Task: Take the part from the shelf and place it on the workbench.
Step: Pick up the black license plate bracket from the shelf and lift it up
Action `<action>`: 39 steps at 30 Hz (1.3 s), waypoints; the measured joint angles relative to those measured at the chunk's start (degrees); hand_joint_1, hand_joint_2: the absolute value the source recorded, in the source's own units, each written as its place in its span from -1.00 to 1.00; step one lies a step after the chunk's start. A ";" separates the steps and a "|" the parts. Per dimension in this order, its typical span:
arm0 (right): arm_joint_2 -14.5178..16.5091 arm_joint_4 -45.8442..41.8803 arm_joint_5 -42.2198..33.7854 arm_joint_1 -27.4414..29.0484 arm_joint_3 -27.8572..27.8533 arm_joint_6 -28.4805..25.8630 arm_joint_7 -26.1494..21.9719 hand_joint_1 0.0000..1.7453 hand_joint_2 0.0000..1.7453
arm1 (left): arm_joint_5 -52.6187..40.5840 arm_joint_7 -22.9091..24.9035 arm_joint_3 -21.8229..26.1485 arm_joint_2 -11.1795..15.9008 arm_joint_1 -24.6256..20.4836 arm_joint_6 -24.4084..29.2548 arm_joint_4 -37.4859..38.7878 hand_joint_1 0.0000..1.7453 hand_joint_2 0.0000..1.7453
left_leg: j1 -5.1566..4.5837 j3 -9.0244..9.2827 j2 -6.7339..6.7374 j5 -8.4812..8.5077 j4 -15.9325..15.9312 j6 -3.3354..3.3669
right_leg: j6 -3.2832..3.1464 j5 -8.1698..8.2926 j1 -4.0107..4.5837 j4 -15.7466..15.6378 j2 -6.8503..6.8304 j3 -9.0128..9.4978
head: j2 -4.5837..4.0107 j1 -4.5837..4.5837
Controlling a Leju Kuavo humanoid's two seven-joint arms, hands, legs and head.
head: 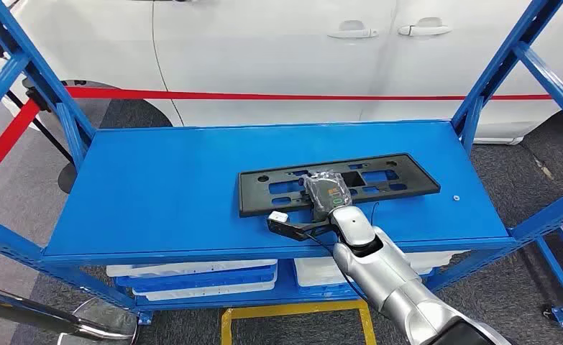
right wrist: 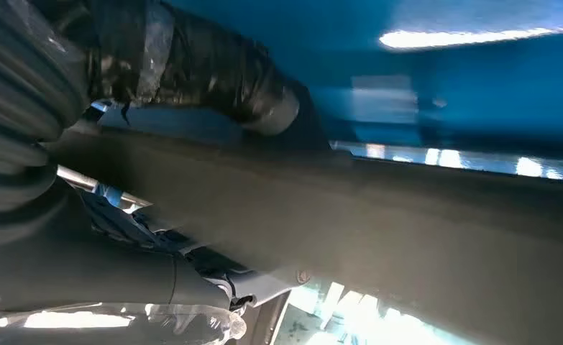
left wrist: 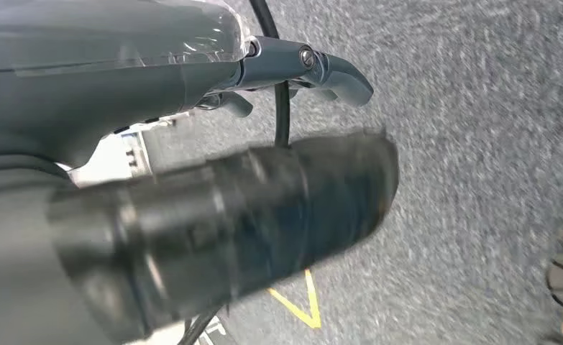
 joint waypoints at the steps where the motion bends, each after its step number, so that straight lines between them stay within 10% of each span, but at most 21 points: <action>1: 0.00 0.00 -0.10 0.00 0.00 0.01 -0.01 1.00 1.00 | 0.07 -0.04 0.00 0.00 0.01 0.01 0.00 -1.00 1.00 | -0.02 0.00 0.00 -0.01 0.00 0.03 | 0.03 0.02 -0.01 -0.05 0.00 0.02 | 0.00 0.00; 10: -0.21 -1.03 -1.55 0.19 0.31 0.52 -0.65 1.00 1.00 | 1.53 -0.38 0.01 -0.12 0.09 -0.03 0.00 -1.00 1.00 | -0.21 -0.01 0.01 -0.12 0.08 0.56 | 1.40 0.22 -0.22 -0.41 0.01 0.11 | 0.00 -0.02; 28: -1.62 -5.72 -10.39 1.12 1.12 0.27 -5.62 1.00 1.00 | 3.57 2.52 0.49 0.02 0.16 4.72 0.01 -1.00 1.00 | 0.05 0.07 0.19 -0.09 0.07 0.53 | 1.42 0.22 0.01 -0.29 0.17 0.03 | 0.00 -0.01; 33: -3.83 -15.53 -14.58 3.06 -0.85 0.68 -8.06 1.00 1.00 | 4.49 4.66 1.21 0.16 0.62 6.31 0.07 -1.00 1.00 | -0.03 0.38 0.39 0.55 -0.63 1.77 | 2.62 0.48 -0.29 -0.73 0.34 0.22 | 0.00 -0.02; 39: -6.50 -28.53 -20.39 5.50 -3.94 2.42 -13.04 1.00 1.00 | 4.48 5.40 1.21 0.14 0.66 6.49 0.08 -1.00 1.00 | 0.60 -0.06 0.89 2.04 -2.04 2.39 | 3.80 -8.22 -1.08 13.80 0.17 -5.23 | 0.00 0.00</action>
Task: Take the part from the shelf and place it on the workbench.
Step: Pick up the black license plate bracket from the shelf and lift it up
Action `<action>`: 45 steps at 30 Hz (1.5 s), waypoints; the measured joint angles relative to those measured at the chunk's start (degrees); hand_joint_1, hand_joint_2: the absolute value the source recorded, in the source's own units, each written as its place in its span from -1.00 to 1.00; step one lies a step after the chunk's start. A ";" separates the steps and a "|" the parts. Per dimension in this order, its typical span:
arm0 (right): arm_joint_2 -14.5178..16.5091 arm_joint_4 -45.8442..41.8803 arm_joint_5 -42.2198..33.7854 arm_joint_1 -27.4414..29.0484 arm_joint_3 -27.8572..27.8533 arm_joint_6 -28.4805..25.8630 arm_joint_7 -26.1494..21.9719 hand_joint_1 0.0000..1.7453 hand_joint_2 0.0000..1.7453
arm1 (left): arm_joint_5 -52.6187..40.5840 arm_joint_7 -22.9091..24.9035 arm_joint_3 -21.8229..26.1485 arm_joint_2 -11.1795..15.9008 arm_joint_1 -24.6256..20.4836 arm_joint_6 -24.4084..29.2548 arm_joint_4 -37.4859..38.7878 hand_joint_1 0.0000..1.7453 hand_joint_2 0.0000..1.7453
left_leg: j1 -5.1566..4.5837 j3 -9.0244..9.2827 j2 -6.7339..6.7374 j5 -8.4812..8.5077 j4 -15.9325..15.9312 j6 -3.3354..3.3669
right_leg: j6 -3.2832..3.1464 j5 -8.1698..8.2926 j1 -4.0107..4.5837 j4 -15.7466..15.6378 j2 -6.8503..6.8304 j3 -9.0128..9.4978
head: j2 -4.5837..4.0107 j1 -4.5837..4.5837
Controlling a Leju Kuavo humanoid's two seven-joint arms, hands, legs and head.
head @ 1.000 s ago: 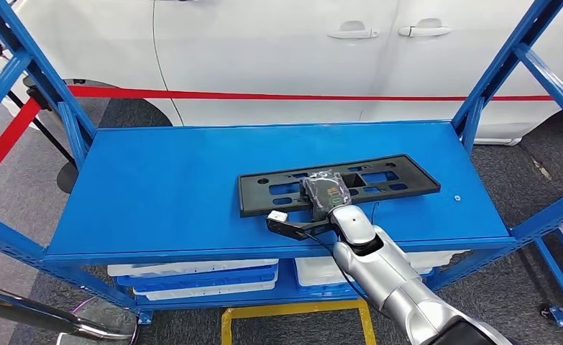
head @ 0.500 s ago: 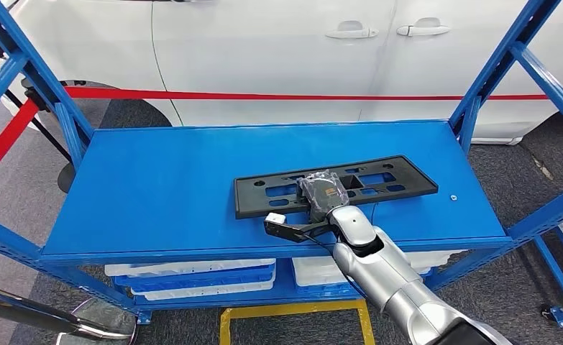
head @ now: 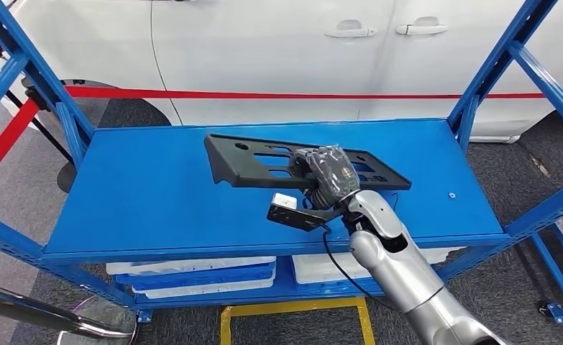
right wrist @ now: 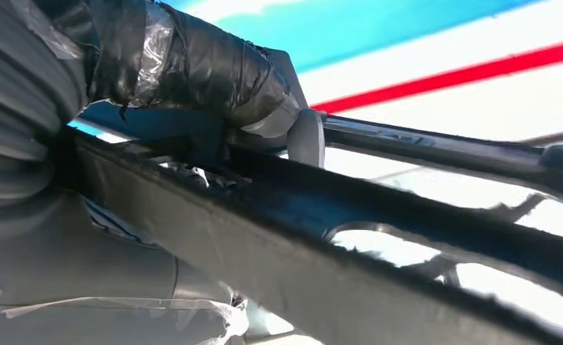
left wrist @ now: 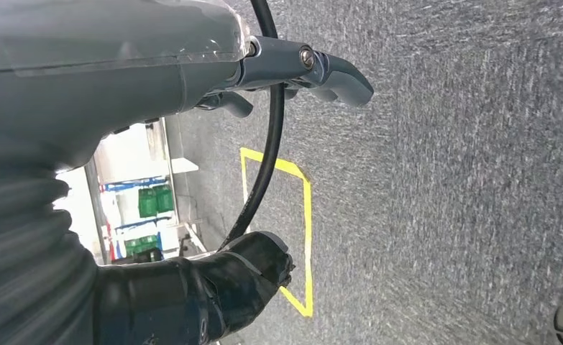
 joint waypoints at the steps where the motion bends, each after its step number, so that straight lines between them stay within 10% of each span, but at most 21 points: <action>1: -0.42 -1.77 -0.39 0.53 -0.34 -0.14 -0.80 1.00 1.00 | 0.01 0.03 0.00 -0.03 0.00 -0.09 0.00 -1.00 1.00 | 0.14 -0.31 -0.01 0.06 0.26 -0.17 | 0.29 0.62 -0.30 0.00 -0.07 0.28 | 0.00 -0.01; 5: -1.95 -7.55 -0.56 1.45 -1.23 -1.69 -2.96 1.00 1.00 | 0.01 0.02 -0.01 0.07 -0.02 -0.49 0.02 -1.00 1.00 | 0.67 -1.72 -0.16 0.18 1.78 -1.81 | 0.90 6.08 -0.96 -11.64 -0.09 6.71 | 0.00 0.02; 9: -2.91 -10.57 -0.43 1.83 -1.57 -2.22 -3.34 1.00 1.00 | -0.04 -0.07 -0.03 0.24 0.02 -0.63 0.03 -1.00 1.00 | 0.66 -2.40 -0.40 0.85 2.11 -3.74 | -1.17 6.90 -0.68 -12.84 0.29 6.06 | 0.00 -0.05; 14: -3.24 -11.80 -0.42 2.12 -1.58 -2.28 -3.33 1.00 1.00 | -0.16 -0.08 -0.04 0.22 -0.06 -0.84 0.03 -1.00 1.00 | 0.77 -6.75 -0.32 -9.36 14.62 -4.18 | -3.32 9.47 -0.14 -12.95 0.11 3.12 | 0.00 -0.09; 16: -3.33 -11.90 -0.42 2.38 -1.58 -2.28 -3.33 1.00 1.00 | -0.16 -0.08 -0.04 0.22 -0.15 -0.85 0.03 -1.00 1.00 | 0.52 -6.63 -0.33 -10.61 18.63 -3.84 | -3.54 10.48 0.43 -12.85 0.09 1.71 | 0.00 -0.09; 22: -3.62 -12.15 0.74 2.63 -1.62 -2.08 -1.76 1.00 1.00 | -1.25 -1.98 -0.33 -0.51 -0.65 -0.54 0.03 -1.00 1.00 | -1.35 6.23 -0.32 -7.52 1.67 -0.75 | -2.83 13.26 1.05 -13.08 -0.07 -0.38 | 0.00 -0.08; 25: -3.32 -12.44 6.01 5.04 -2.72 -2.73 1.16 1.00 1.00 | -5.61 -8.15 -2.37 -10.46 -1.14 9.60 1.17 -1.00 1.00 | -1.97 6.30 -0.31 -5.40 -0.59 0.38 | -1.32 13.71 0.18 -13.63 -0.40 -0.36 | 0.00 -0.22; 30: -2.93 -14.22 8.55 9.43 -4.45 -2.27 1.09 1.00 1.00 | -7.43 -10.96 -5.75 -26.99 -1.24 19.93 3.10 -1.00 1.00 | -2.10 3.16 -0.63 -1.57 -1.64 1.10 | 0.28 2.68 0.06 -1.62 -0.38 -2.84 | 0.00 0.33; 32: -2.75 -14.98 8.52 10.30 -4.92 -2.04 0.66 1.00 1.00 | -7.30 -11.49 -6.19 -28.16 -1.28 18.44 3.62 -1.00 1.00 | -2.02 1.17 -1.14 -0.64 -0.82 0.98 | 0.54 3.70 -0.20 -0.12 -0.38 -1.08 | 0.00 0.52; 36: -2.46 -17.46 8.10 11.34 -5.72 -1.60 -0.25 1.00 1.00 | -7.05 -11.67 -7.00 -29.82 -1.48 17.21 3.97 -1.00 1.00 | -1.84 -2.14 -3.02 0.70 1.39 0.13 | -0.14 5.33 -0.34 -12.28 2.87 8.51 | 0.00 0.56; 40: -1.99 -20.30 7.93 12.01 -5.99 -1.17 -0.79 1.00 1.00 | -6.85 -11.58 -7.35 -30.11 -1.56 17.25 4.42 -1.00 1.00 | -1.83 -3.02 -4.57 1.86 1.54 -1.31 | -1.71 5.77 -0.36 -14.55 2.02 9.07 | 0.00 0.60; 45: -1.59 -22.30 7.93 12.68 -6.10 -1.00 -0.93 1.00 1.00 | -6.52 -11.46 -7.55 -30.24 -1.54 17.26 4.81 -1.00 1.00 | -1.54 -7.09 -1.38 -9.42 15.21 -2.88 | -3.03 8.80 -0.45 -14.75 -1.57 5.67 | 0.00 0.49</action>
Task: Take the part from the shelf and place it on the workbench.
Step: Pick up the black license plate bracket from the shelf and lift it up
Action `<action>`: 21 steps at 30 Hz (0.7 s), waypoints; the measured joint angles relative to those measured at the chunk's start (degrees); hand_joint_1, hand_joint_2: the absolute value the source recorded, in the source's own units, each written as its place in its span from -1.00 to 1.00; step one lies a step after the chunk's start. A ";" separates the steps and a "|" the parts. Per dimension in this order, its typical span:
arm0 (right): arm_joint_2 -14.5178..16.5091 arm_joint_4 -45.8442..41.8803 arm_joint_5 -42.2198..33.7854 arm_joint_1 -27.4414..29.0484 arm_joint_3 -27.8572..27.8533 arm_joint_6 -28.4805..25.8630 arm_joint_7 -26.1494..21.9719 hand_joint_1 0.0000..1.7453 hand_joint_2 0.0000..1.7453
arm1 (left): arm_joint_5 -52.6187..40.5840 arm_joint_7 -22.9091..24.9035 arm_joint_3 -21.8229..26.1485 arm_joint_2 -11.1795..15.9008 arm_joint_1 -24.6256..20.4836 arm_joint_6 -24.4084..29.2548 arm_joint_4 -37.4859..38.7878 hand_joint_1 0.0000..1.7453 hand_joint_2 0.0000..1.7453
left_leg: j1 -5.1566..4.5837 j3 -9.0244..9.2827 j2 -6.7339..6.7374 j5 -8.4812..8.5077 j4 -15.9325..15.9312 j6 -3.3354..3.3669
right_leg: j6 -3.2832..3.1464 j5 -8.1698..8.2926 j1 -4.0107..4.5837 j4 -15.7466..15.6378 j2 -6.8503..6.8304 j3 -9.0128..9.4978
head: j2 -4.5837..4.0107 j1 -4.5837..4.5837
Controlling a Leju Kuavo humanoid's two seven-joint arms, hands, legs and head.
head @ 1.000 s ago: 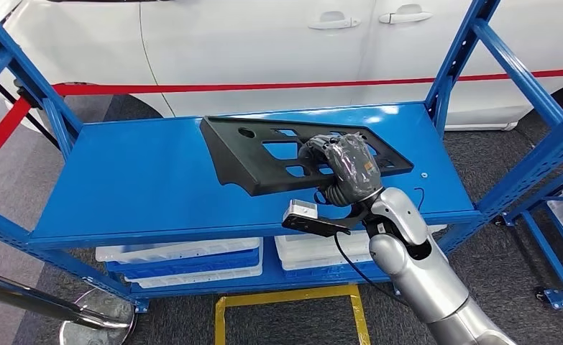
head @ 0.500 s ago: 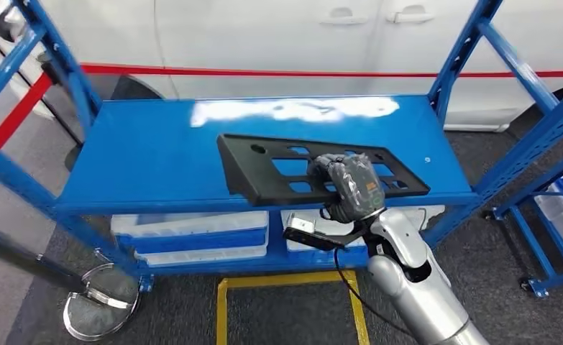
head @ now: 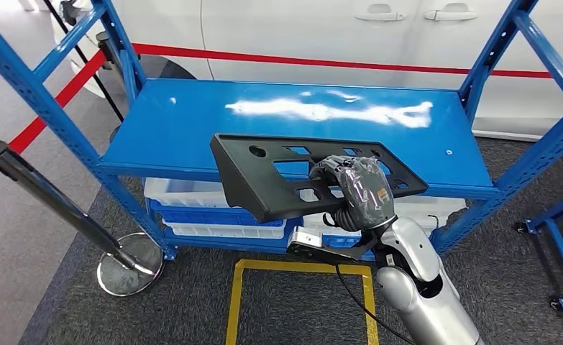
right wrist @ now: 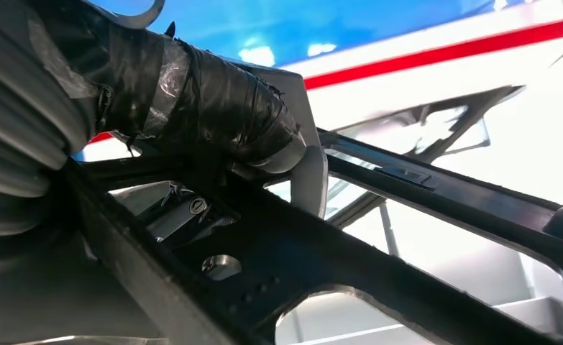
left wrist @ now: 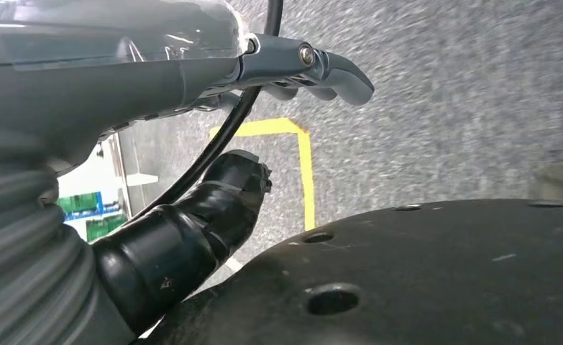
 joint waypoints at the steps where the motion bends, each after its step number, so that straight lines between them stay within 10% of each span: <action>1: 0.01 -0.15 0.00 0.15 -0.03 0.01 0.00 1.00 1.00 | 0.02 0.00 -0.01 0.00 0.00 0.00 0.04 -1.00 1.00 | 0.10 -0.11 0.10 -0.33 2.67 -0.27 | 0.11 0.52 0.01 0.18 -0.75 -0.89 | 0.00 0.00; 4: 0.07 -0.45 0.01 0.39 -0.08 0.01 0.00 1.00 1.00 | -0.01 0.06 -0.03 -0.01 0.12 0.01 0.14 -1.00 1.00 | 0.43 5.57 1.30 3.47 -1.15 -0.66 | 0.67 1.78 -0.02 1.00 -2.79 -3.24 | 0.00 -0.01; 6: 0.13 -0.84 0.01 0.47 -0.19 0.00 0.00 1.00 1.00 | -0.22 0.24 -0.11 -0.02 0.36 0.02 0.26 -1.00 1.00 | 0.30 11.91 3.16 3.19 -9.71 -0.32 | 1.28 2.40 0.14 1.65 -3.84 -4.20 | 0.00 0.01; 8: 0.19 -1.21 0.01 0.49 -0.32 0.00 -0.03 1.00 1.00 | -0.41 0.37 -0.36 -0.07 0.54 0.01 0.39 -1.00 1.00 | -0.10 14.17 3.65 1.97 -14.03 0.62 | 1.98 3.17 0.30 1.82 -4.87 -4.50 | 0.01 0.04; 11: 0.26 -1.28 0.04 0.52 -0.38 0.02 -0.09 1.00 1.00 | -0.28 0.35 -0.80 -0.24 0.57 -0.02 0.49 -1.00 1.00 | -0.12 12.69 2.32 3.52 -14.55 2.44 | 3.14 2.72 0.01 2.29 -4.65 -5.01 | 0.01 0.08; 16: 0.26 -1.28 0.06 1.13 -0.61 0.03 -0.08 1.00 1.00 | 0.15 0.41 -0.98 -0.45 0.09 0.00 0.51 -1.00 1.00 | -0.41 8.17 -0.18 7.40 -14.46 3.90 | 3.27 -8.12 0.30 16.27 0.91 -8.19 | 0.00 0.10; 18: 0.26 -1.29 0.16 1.43 -0.62 0.04 -0.04 1.00 1.00 | 0.11 0.49 -1.01 -0.54 -0.06 0.04 0.51 -1.00 1.00 | -0.65 6.18 -1.62 8.73 -14.07 3.87 | 2.53 -6.16 0.76 15.95 1.24 -5.72 | 0.00 0.09; 21: 0.26 -1.47 0.57 1.52 -0.75 0.11 0.22 1.00 1.00 | 0.19 0.47 -1.11 -0.81 -0.35 0.03 0.51 -1.00 1.00 | -0.79 4.17 -3.59 10.49 -13.62 3.58 | 0.60 -4.03 1.36 4.77 4.62 2.58 | 0.01 0.04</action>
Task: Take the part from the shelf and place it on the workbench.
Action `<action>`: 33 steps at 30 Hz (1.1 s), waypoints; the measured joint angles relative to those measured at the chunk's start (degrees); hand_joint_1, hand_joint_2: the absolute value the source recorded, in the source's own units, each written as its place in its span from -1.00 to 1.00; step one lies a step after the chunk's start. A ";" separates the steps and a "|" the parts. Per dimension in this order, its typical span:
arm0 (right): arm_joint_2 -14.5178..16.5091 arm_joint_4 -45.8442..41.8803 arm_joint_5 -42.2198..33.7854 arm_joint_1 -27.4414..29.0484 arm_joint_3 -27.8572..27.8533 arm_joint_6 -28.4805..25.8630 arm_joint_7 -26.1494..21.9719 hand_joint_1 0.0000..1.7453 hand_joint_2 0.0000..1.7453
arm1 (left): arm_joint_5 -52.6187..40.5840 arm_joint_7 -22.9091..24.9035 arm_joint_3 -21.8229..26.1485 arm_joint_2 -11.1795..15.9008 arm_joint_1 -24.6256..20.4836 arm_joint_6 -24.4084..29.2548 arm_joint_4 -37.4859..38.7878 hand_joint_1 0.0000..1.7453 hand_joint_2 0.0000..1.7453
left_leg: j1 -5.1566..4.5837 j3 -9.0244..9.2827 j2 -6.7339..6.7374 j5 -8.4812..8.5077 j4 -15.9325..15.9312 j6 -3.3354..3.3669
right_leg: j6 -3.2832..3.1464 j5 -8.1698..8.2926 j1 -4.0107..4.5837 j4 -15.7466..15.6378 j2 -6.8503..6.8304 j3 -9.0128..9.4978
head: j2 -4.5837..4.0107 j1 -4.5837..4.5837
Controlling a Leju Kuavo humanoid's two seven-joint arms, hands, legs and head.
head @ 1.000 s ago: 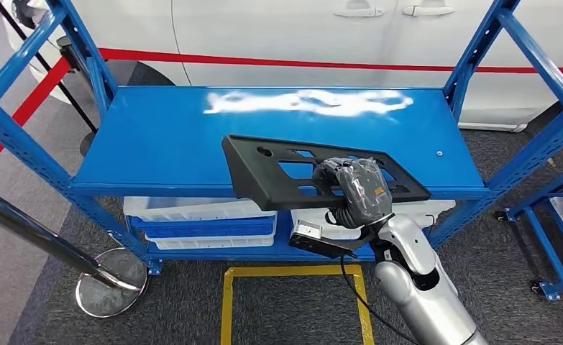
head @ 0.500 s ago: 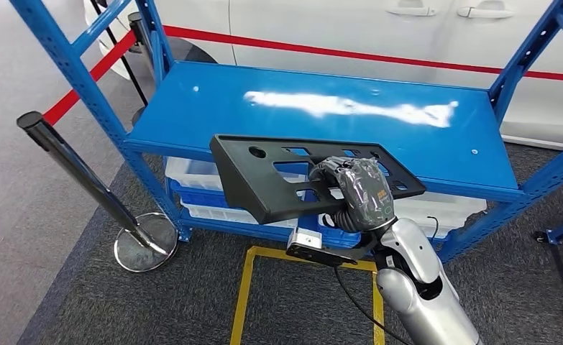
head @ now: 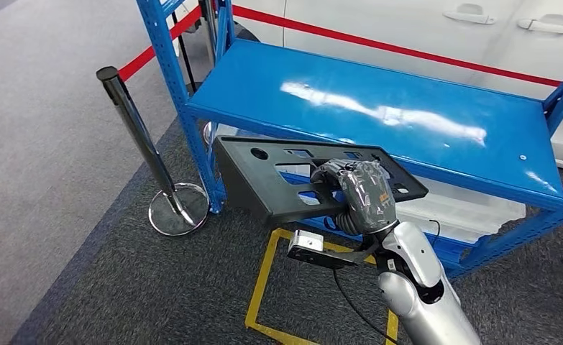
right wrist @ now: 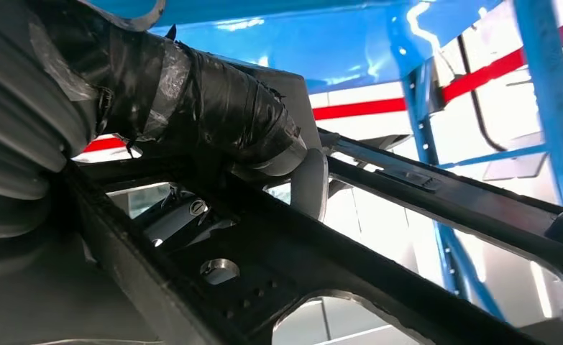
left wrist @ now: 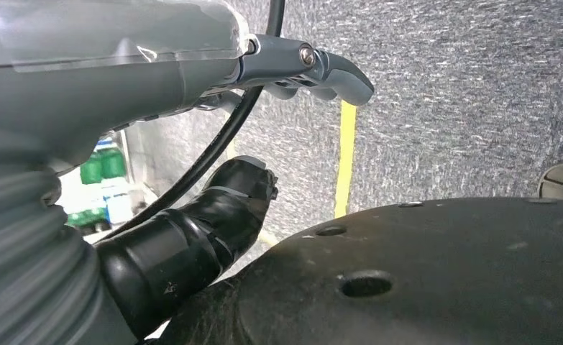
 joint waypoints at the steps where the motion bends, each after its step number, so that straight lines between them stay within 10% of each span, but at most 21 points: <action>1: 0.00 -0.13 0.14 0.03 -0.10 0.05 0.10 1.00 1.00 | 0.08 -0.03 -0.08 -0.10 -0.08 -0.01 0.01 -1.00 1.00 | 0.06 -0.28 -0.59 0.60 -0.08 -0.26 | -0.39 -0.28 0.12 -2.93 1.07 1.76 | 0.00 0.01; 5: 0.08 -0.37 0.34 -0.17 -0.44 0.23 0.40 1.00 1.00 | 0.21 -0.14 -0.48 -0.14 0.00 0.00 0.15 -1.00 1.00 | 0.11 -1.15 -1.91 1.85 -0.59 -1.57 | -0.79 1.15 -0.09 -5.98 -0.79 2.09 | -0.01 0.01; 10: 0.22 -0.51 0.38 0.05 -0.77 0.32 0.57 1.00 1.00 | 0.40 -0.14 -0.97 -0.11 0.19 0.00 0.36 -1.00 1.00 | 0.87 -4.90 3.59 -9.11 13.45 -3.58 | -0.93 4.53 -0.69 -6.28 -5.35 -1.63 | -0.01 -0.51; 12: 0.22 -0.51 0.43 0.07 -0.82 0.33 0.58 1.00 1.00 | 0.55 -0.19 -1.05 -0.03 0.27 -0.02 0.43 -1.00 1.00 | 1.51 -3.36 3.98 -7.34 15.45 -4.43 | -0.44 5.30 -0.89 -5.32 -7.20 -3.71 | -0.01 -0.52; 14: 0.25 -0.53 0.56 0.00 -0.83 0.33 0.59 1.00 1.00 | 0.60 -0.25 -1.21 0.02 0.37 -0.03 0.46 -1.00 1.00 | 2.00 2.06 5.49 -5.64 9.95 -5.28 | 0.19 5.81 -1.10 -4.03 -8.75 -5.62 | -0.01 -0.54; 16: 0.27 -0.61 0.76 -0.09 -0.93 0.33 0.68 1.00 1.00 | 0.62 -0.36 -1.35 0.02 0.62 -0.05 0.49 -1.00 1.00 | 1.67 6.83 7.04 -6.80 3.06 -4.84 | 0.93 6.25 -1.12 -2.86 -9.87 -6.82 | -0.01 -0.43; 19: 0.31 -0.67 1.08 -0.14 -1.03 0.36 0.78 1.00 1.00 | 0.72 -0.57 -1.38 -0.03 0.94 -0.09 0.52 -1.00 1.00 | 0.92 6.90 6.42 -6.76 0.58 -2.44 | 2.18 7.41 -1.35 -2.81 -11.07 -7.18 | 0.00 -0.25; 21: 0.33 -0.64 1.17 -0.08 -1.05 0.40 0.78 1.00 1.00 | 0.77 -0.63 -1.39 -0.04 0.89 -0.11 0.54 -1.00 1.00 | 0.88 5.98 5.61 -5.46 0.31 -1.05 | 2.91 5.41 -1.71 -1.61 -8.90 -7.78 | -0.01 -0.28; 25: 0.33 -0.60 1.24 0.12 -1.17 0.43 0.84 1.00 1.00 | 0.80 -0.78 -1.43 -0.08 0.45 -0.11 0.54 -1.00 1.00 | 0.41 2.34 3.47 -2.24 0.23 0.20 | 2.39 -5.08 -1.05 10.98 -3.72 -10.73 | -0.01 -0.29; 27: 0.33 -0.55 1.36 0.26 -1.17 0.44 0.99 1.00 1.00 | 0.86 -1.27 -1.45 -0.09 0.36 -0.05 0.54 -1.00 1.00 | 0.04 0.47 2.02 -0.74 0.28 0.33 | 1.40 -4.59 -0.32 12.79 -3.45 -9.27 | -0.01 -0.30; 31: 0.12 -0.50 1.63 0.28 -1.55 0.30 1.45 1.00 1.00 | 1.83 0.40 -1.48 0.10 0.33 1.31 0.51 -1.00 1.00 | -0.24 -1.97 -0.87 2.12 0.15 0.03 | -1.38 -0.97 1.23 -1.06 0.29 1.73 | -0.01 -0.31; 33: -0.10 -0.48 1.70 0.25 -1.87 0.10 1.54 1.00 1.00 | 3.09 4.77 -1.48 1.10 0.45 2.24 0.50 -1.00 1.00 | -0.14 -2.31 -2.11 3.63 -0.44 -0.61 | -1.94 -1.33 1.54 -4.97 0.91 3.69 | -0.01 -0.21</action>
